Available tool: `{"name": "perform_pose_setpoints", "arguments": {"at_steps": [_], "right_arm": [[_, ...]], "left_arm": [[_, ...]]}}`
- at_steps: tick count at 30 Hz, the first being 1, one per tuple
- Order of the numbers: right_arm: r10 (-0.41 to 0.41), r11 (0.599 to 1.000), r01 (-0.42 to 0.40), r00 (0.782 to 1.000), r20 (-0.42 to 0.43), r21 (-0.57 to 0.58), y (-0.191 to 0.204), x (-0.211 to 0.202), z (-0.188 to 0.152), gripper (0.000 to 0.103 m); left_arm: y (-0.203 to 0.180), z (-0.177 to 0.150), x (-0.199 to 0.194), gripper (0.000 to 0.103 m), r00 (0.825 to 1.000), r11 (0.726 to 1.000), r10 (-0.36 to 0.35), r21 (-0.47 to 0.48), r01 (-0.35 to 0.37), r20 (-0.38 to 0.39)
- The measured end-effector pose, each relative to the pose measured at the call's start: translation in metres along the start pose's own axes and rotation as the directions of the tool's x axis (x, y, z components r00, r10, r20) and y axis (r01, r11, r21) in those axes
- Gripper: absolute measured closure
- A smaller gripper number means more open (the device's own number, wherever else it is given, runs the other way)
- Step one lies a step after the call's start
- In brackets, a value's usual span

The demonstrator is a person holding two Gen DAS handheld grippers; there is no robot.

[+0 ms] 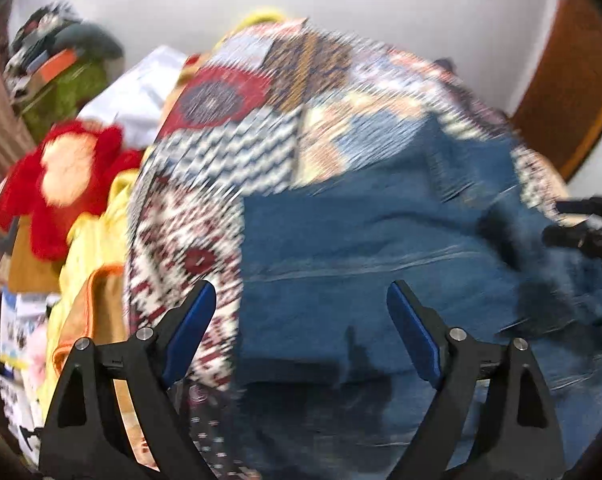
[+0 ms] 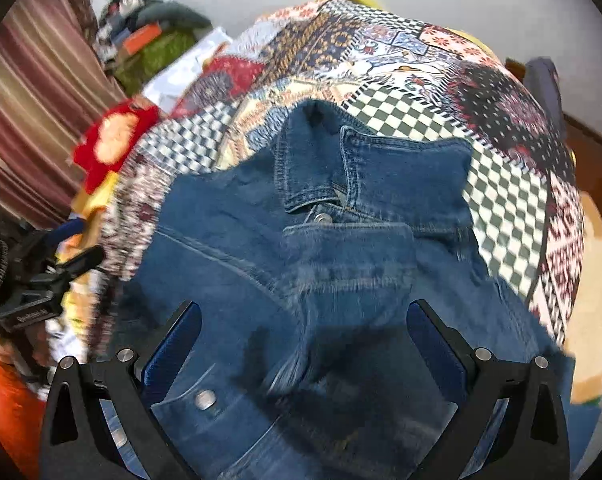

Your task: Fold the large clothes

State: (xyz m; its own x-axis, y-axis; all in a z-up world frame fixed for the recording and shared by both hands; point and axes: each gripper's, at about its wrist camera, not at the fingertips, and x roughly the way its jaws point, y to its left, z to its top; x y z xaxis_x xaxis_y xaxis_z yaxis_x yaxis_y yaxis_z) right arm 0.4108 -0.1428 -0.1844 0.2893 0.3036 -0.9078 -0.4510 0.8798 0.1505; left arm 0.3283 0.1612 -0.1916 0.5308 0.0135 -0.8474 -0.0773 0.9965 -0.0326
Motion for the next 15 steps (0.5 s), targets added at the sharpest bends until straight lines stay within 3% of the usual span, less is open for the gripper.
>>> {"name": "perform_pose_setpoints", "arguments": {"at_steps": [2,4,9,10,12,15], "right_arm": [[-0.053,0.998,0.052,0.998,-0.023,-0.017,0.002,0.021,0.006,0.001],[-0.056,0.998,0.057,0.997,-0.056,0.003,-0.003,0.037,0.007,0.004],[-0.02,0.996,0.026,0.998,-0.066,0.087,-0.018,0.052,0.005,0.034],[-0.004,0.996,0.009,0.999,-0.045,0.092,-0.021,0.049,0.005,0.037],[0.01,0.996,-0.008,1.0,-0.02,0.093,-0.023,0.041,0.003,0.059],[0.029,0.994,-0.03,1.0,0.006,0.101,-0.026,0.03,0.0,0.078]], "left_arm": [[0.011,-0.01,0.021,0.016,0.999,1.0,0.028,-0.005,-0.028,-0.044],[0.022,-0.021,0.045,0.016,0.994,0.999,0.039,-0.024,-0.041,-0.1],[0.026,-0.048,0.088,0.015,0.977,0.998,0.006,-0.052,-0.018,-0.215],[0.026,-0.052,0.091,0.014,0.978,0.998,0.005,-0.057,-0.017,-0.211],[0.027,-0.056,0.09,0.006,0.981,0.997,0.018,-0.068,-0.031,-0.194],[0.031,-0.061,0.09,0.005,0.98,0.995,0.007,-0.094,-0.026,-0.197]]}}
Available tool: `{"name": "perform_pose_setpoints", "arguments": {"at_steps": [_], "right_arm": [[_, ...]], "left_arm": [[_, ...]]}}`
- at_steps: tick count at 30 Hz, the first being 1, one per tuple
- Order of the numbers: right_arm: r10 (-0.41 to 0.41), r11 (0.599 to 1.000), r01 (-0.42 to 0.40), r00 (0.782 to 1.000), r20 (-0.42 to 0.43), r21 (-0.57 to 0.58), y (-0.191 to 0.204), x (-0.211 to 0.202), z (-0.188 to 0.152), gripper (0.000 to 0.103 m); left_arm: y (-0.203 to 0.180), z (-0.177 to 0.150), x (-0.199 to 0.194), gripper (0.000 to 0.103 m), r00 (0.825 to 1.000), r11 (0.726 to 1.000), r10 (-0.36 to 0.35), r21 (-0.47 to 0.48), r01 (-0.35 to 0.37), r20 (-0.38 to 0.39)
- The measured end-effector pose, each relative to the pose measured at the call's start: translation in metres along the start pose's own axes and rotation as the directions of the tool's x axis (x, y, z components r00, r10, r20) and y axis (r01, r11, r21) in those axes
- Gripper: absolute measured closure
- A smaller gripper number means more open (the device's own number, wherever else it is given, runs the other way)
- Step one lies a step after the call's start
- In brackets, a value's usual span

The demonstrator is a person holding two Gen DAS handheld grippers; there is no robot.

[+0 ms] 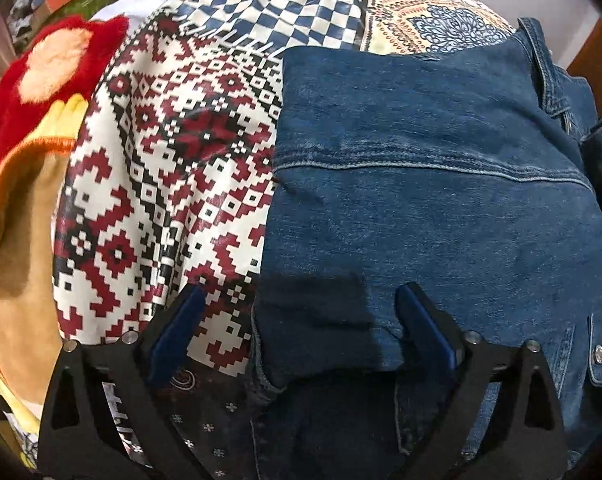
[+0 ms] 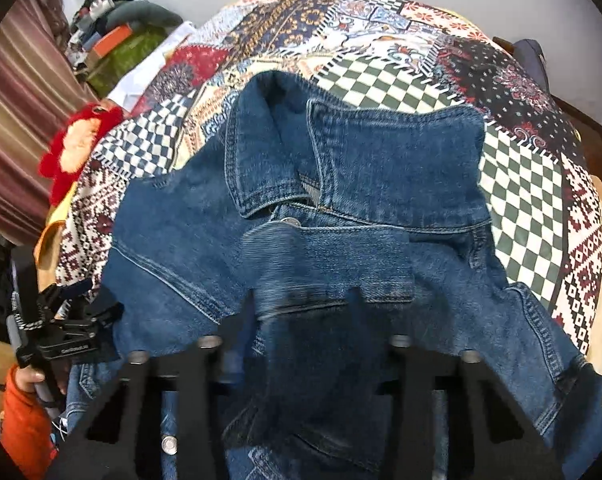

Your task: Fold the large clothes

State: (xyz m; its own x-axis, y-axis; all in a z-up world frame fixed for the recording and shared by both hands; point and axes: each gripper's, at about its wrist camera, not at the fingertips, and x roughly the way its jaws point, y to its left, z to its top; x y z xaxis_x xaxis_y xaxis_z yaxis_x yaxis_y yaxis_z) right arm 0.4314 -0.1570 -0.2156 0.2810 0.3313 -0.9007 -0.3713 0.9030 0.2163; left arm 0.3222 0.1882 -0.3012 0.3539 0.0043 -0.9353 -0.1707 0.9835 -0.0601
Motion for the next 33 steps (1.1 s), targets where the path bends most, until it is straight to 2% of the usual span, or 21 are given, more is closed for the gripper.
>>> {"name": "perform_pose_setpoints", "arguments": {"at_steps": [5,11,16,20,28,31,32,33], "right_arm": [[0.017,1.0,-0.017,0.998,0.054,-0.001,-0.004,-0.03,-0.01,0.087],[0.014,1.0,-0.015,0.998,0.059,0.012,-0.034,-0.06,-0.043,0.088],[0.078,0.992,-0.076,0.997,-0.012,0.1,-0.065,-0.055,-0.085,0.088],[0.081,0.991,-0.076,0.996,-0.04,0.111,-0.066,-0.044,-0.108,0.088],[0.118,0.986,-0.112,0.992,-0.039,0.125,-0.072,-0.048,-0.12,0.087],[0.106,0.987,-0.098,0.993,-0.06,0.129,-0.076,-0.05,-0.121,0.078],[0.084,0.989,-0.075,0.994,-0.064,0.126,-0.077,-0.052,-0.121,0.066],[0.034,0.993,-0.027,0.997,-0.067,0.115,-0.079,-0.055,-0.121,0.048]], "left_arm": [[0.0,-0.013,0.002,0.002,1.0,1.0,0.022,0.011,-0.022,-0.018],[0.0,-0.027,-0.003,0.002,0.999,0.999,0.03,-0.022,-0.03,-0.027],[-0.007,-0.025,-0.003,0.002,0.998,0.999,0.05,-0.019,-0.051,-0.028],[-0.009,-0.016,0.0,0.002,0.998,0.998,0.055,-0.014,-0.055,-0.042],[-0.013,-0.009,0.005,0.0,0.997,0.998,0.068,0.008,-0.068,-0.043],[-0.012,-0.009,0.007,0.0,0.997,0.998,0.059,0.001,-0.06,-0.042],[-0.011,-0.01,0.007,0.0,0.998,0.998,0.057,0.001,-0.057,-0.041],[-0.011,-0.009,0.008,0.0,0.998,0.998,0.055,0.003,-0.055,-0.041]]}}
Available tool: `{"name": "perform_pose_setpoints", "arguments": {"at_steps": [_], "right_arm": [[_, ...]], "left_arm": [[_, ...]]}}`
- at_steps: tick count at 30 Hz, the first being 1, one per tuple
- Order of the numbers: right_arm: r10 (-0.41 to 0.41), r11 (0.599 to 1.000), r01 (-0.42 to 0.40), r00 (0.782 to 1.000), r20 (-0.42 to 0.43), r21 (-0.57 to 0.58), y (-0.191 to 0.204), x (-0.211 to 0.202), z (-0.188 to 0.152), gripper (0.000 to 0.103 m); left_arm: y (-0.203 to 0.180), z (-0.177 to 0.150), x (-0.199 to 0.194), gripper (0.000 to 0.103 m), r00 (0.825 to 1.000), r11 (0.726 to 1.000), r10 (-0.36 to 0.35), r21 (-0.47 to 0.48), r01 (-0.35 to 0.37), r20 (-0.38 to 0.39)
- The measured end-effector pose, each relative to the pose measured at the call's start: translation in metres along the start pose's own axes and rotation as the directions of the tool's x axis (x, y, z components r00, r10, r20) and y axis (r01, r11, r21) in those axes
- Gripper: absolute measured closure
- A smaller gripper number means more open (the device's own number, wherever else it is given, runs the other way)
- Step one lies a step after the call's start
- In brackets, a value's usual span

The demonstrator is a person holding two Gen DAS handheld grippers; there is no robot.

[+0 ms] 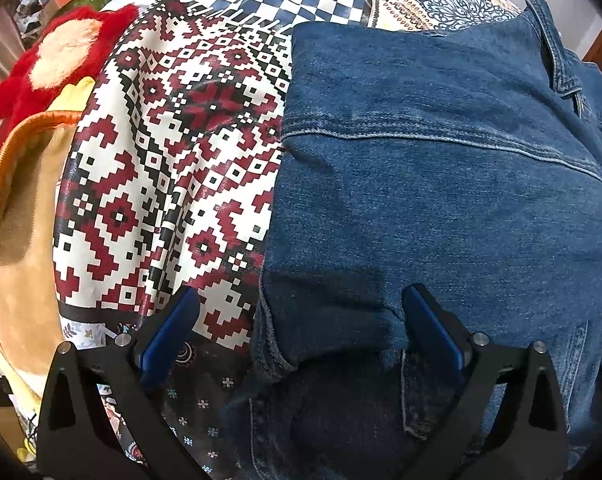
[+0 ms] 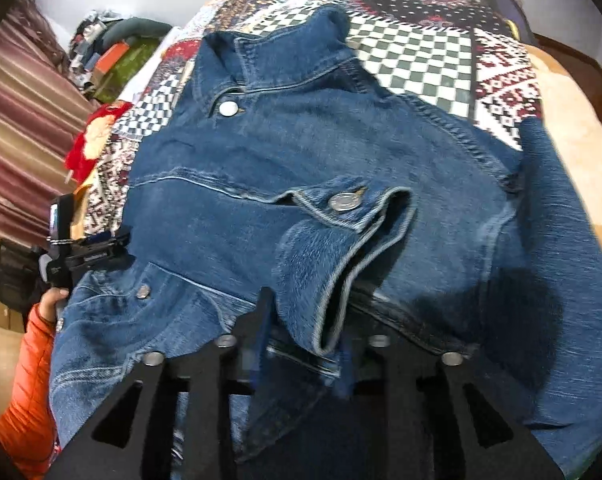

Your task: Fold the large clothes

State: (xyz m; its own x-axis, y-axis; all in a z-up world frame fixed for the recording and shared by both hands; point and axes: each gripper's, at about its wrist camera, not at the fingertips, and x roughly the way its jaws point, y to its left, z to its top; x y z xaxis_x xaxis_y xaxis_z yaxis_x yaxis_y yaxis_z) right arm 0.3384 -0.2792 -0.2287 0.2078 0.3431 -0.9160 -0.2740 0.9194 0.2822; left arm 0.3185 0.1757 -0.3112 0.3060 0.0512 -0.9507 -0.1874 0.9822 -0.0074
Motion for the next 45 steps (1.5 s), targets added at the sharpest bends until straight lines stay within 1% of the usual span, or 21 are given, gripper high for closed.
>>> {"name": "perform_pose_setpoints", "arguments": {"at_steps": [1,2,5,7,9,11,12,15,18,19,23,25,26,27,30,33,36,39,41,43,45], "right_arm": [[-0.041,0.999,0.041,0.999,0.012,-0.011,-0.001,-0.004,-0.001,0.041],[-0.056,0.998,0.057,0.998,0.03,-0.024,-0.002,-0.01,-0.002,0.035],[-0.153,0.987,0.154,0.987,0.047,-0.035,-0.008,-0.024,-0.004,0.035],[-0.123,0.992,0.125,0.99,0.066,-0.029,-0.012,-0.034,-0.002,0.035],[-0.082,0.997,0.082,0.993,0.081,0.002,-0.017,-0.043,0.004,0.035],[-0.054,0.998,0.053,0.994,0.099,0.017,-0.015,-0.047,0.013,0.035],[-0.044,0.999,0.043,0.993,0.106,0.015,-0.011,-0.047,0.017,0.035],[-0.037,0.999,0.036,0.994,0.101,0.009,-0.002,-0.035,0.028,0.034],[-0.026,1.0,0.026,0.998,0.049,0.006,0.003,-0.012,0.031,0.034],[-0.018,1.0,0.017,1.0,0.024,0.009,0.003,-0.001,0.03,0.034],[-0.003,0.999,0.004,0.999,-0.039,0.046,-0.005,0.025,0.022,0.034],[0.017,0.998,-0.014,0.999,-0.037,0.065,-0.008,0.025,0.018,0.034],[0.025,0.997,-0.022,0.999,-0.03,0.075,-0.01,0.021,0.017,0.034],[0.032,0.996,-0.03,0.999,-0.016,0.083,-0.012,0.014,0.016,0.034],[0.057,0.992,-0.067,0.994,0.095,0.105,-0.02,-0.023,0.014,0.034],[0.017,0.99,-0.047,0.976,0.215,0.137,-0.038,-0.066,0.009,0.034],[-0.041,0.982,-0.017,0.954,0.297,0.19,-0.063,-0.101,0.002,0.032],[-0.096,0.963,0.0,0.935,0.342,0.27,-0.097,-0.131,-0.014,0.03],[-0.133,0.939,0.004,0.926,0.353,0.343,-0.125,-0.146,-0.032,0.028],[-0.163,0.913,0.005,0.921,0.354,0.407,-0.148,-0.156,-0.048,0.027],[-0.16,0.879,-0.021,0.928,0.338,0.476,-0.175,-0.161,-0.068,0.027]], "left_arm": [[0.001,-0.001,0.0,0.0,1.0,1.0,-0.001,0.001,0.001,0.0],[0.001,0.0,0.0,0.0,1.0,1.0,0.003,0.002,-0.003,-0.003],[-0.001,0.006,-0.007,0.0,0.999,0.999,0.032,0.031,-0.031,-0.015],[-0.011,0.012,-0.018,0.001,0.997,0.993,0.073,0.091,-0.074,0.012],[-0.021,0.017,-0.033,0.001,0.994,0.987,0.089,0.132,-0.096,0.056],[-0.034,0.026,-0.052,0.001,0.992,0.984,0.067,0.156,-0.083,0.105],[-0.042,0.03,-0.064,0.001,0.99,0.985,0.039,0.163,-0.061,0.132],[-0.064,0.041,-0.083,0.001,0.986,0.982,-0.035,0.187,0.004,0.162],[-0.094,0.047,-0.086,0.001,0.982,0.97,-0.101,0.235,0.061,0.161],[-0.104,0.048,-0.083,0.001,0.982,0.966,-0.109,0.251,0.068,0.156],[-0.135,0.047,-0.062,0.001,0.991,0.949,-0.077,0.312,0.04,0.107],[-0.148,0.045,-0.054,0.001,0.995,0.941,-0.066,0.336,0.036,0.077],[-0.152,0.045,-0.051,0.001,0.996,0.936,-0.056,0.352,0.028,0.067],[-0.153,0.045,-0.051,0.001,0.996,0.931,-0.04,0.364,0.008,0.081],[-0.155,0.05,-0.064,0.001,0.992,0.934,-0.03,0.357,-0.017,0.126],[-0.155,0.066,-0.091,0.001,0.984,0.947,-0.063,0.32,0.006,0.168],[-0.167,0.079,-0.125,0.001,0.963,0.948,-0.075,0.318,-0.012,0.259],[-0.186,0.084,-0.148,0.0,0.94,0.944,-0.089,0.33,-0.027,0.33],[-0.2,0.086,-0.157,0.0,0.93,0.939,-0.135,0.345,0.01,0.341],[-0.212,0.087,-0.156,0.0,0.93,0.932,-0.181,0.359,0.057,0.321],[-0.227,0.087,-0.147,0.0,0.937,0.924,-0.205,0.371,0.09,0.283]]}}
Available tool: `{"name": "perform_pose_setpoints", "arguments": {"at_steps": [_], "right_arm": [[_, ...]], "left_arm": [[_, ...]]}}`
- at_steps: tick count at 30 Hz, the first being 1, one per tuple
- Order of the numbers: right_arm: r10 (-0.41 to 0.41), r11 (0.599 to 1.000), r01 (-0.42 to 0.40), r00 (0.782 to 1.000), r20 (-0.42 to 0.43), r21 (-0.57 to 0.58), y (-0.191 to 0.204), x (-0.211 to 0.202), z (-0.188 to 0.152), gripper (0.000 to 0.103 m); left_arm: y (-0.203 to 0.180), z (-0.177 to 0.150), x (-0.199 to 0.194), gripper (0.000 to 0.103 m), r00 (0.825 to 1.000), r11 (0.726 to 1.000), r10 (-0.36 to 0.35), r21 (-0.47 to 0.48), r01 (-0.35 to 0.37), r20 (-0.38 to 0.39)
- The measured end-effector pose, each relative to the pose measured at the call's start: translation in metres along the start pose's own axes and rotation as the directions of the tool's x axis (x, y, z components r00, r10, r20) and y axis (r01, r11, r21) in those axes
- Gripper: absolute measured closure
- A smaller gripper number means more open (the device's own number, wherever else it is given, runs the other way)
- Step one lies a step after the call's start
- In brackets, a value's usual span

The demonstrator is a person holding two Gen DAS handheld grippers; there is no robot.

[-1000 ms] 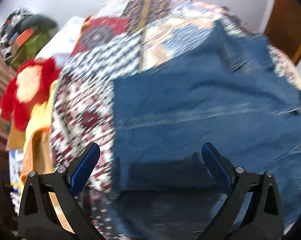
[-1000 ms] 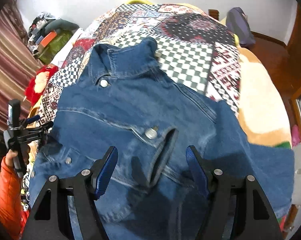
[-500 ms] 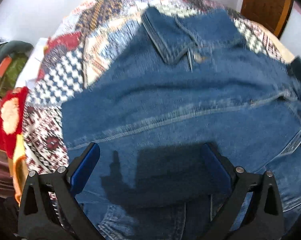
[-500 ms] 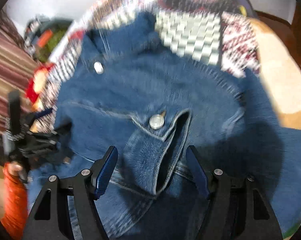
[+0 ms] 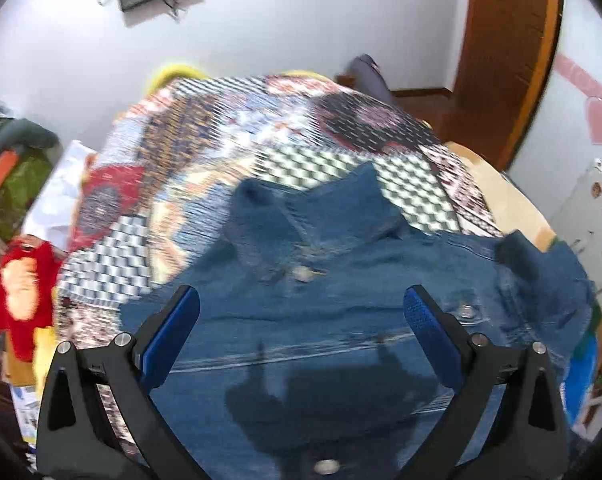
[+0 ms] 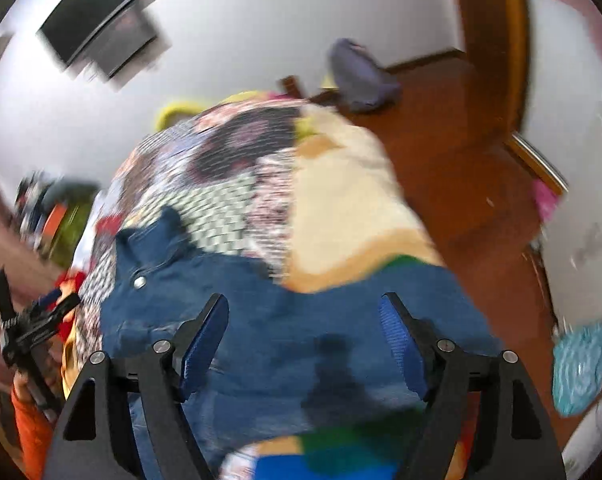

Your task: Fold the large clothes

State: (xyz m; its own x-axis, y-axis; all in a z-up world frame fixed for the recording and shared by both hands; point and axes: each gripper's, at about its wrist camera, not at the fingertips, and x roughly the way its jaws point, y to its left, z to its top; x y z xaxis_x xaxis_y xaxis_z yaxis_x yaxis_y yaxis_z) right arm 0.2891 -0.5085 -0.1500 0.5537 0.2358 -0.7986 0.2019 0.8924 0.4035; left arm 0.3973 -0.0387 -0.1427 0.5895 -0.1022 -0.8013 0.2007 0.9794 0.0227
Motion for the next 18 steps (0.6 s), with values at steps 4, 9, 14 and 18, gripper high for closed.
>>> {"name": "perform_pose_setpoints", "arguments": {"at_steps": [4,9,14,18], "right_arm": [[0.009,0.992,-0.001,0.998,-0.06,0.129,-0.054,-0.002,-0.012,0.027],[-0.024,0.98,0.049,0.991,-0.129,0.192,-0.09,0.014,-0.032,0.027],[0.053,0.963,-0.002,0.982,-0.182,0.271,-0.108,0.04,-0.046,0.027],[0.088,0.96,-0.033,0.979,-0.185,0.278,-0.111,0.059,-0.038,0.019]], "left_arm": [[-0.026,-0.012,0.035,0.0,0.995,0.999,-0.028,0.026,0.031,-0.091],[-0.045,-0.039,0.076,0.0,0.955,0.991,-0.13,-0.004,0.134,-0.266],[-0.059,-0.056,0.089,0.0,0.932,0.989,-0.144,-0.011,0.149,-0.332],[-0.065,-0.07,0.086,0.0,0.954,0.994,-0.104,-0.007,0.106,-0.28]]}}
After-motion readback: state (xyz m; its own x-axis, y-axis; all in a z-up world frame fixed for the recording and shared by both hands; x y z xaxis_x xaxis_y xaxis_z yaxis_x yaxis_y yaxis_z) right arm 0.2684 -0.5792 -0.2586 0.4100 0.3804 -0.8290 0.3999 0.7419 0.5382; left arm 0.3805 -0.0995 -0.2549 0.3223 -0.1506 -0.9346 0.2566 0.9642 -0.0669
